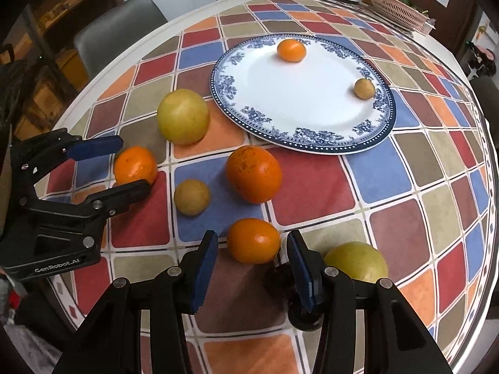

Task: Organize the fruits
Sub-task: 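Grasp an orange with the right tool while the left tool grasps a tangerine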

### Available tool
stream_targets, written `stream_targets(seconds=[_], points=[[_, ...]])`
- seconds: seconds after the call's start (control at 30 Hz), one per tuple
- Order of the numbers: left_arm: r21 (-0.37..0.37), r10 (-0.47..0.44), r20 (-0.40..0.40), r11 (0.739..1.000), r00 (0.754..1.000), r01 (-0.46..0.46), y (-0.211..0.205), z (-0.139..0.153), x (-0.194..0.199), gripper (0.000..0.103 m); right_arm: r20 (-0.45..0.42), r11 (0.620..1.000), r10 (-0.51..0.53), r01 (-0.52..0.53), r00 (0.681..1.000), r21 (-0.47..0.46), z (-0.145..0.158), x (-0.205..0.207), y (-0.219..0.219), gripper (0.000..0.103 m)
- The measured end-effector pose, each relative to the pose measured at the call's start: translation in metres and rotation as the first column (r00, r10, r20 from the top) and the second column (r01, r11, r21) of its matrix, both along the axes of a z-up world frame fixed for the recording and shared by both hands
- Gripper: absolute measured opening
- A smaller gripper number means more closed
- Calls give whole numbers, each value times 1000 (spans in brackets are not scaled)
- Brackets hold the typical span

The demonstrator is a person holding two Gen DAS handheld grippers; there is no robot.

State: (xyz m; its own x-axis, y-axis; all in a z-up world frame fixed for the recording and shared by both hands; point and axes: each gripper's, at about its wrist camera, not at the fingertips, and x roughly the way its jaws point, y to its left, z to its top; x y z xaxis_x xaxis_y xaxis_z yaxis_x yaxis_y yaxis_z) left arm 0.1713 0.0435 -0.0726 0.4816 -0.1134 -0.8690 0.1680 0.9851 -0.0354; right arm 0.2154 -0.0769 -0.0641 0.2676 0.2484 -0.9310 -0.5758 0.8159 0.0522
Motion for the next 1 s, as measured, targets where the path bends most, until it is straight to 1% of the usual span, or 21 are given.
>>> stream_targets(seconds=[0.13, 0.17, 0.27, 0.43, 0.6, 0.77, 1.0], points=[[-22, -7, -6, 1000, 1000, 7, -1, -2, 2, 41, -1, 1000, 2, -2, 1000, 3, -2, 1, 1, 46], [-24, -5, -5, 1000, 1000, 5, -1, -2, 2, 41, -3, 1000, 2, -2, 1000, 7, -2, 1, 1, 46], [-21, -3, -3, 1000, 1000, 3, -2, -2, 2, 41, 1, 1000, 6, -6, 1000, 5, -3, 1, 2, 38], [-15, 4, 6, 1000, 1000, -4, -3, 2, -1, 40, 11, 1000, -5, 4, 1000, 20, -1, 0, 0, 37], [-17, -7, 51, 1000, 999, 8, -6, 19, -9, 40, 35, 999, -3, 1, 999, 47, 9, -8, -3, 37], [-19, -19, 100, 1000, 995, 21, -10, 41, -11, 40, 86, 996, -8, 0, 996, 85, 29, -13, -7, 37], [1, -39, 150, 999, 988, 40, -17, 61, 5, 40, 147, 990, -43, 22, 988, 139, 52, -2, -14, 37]])
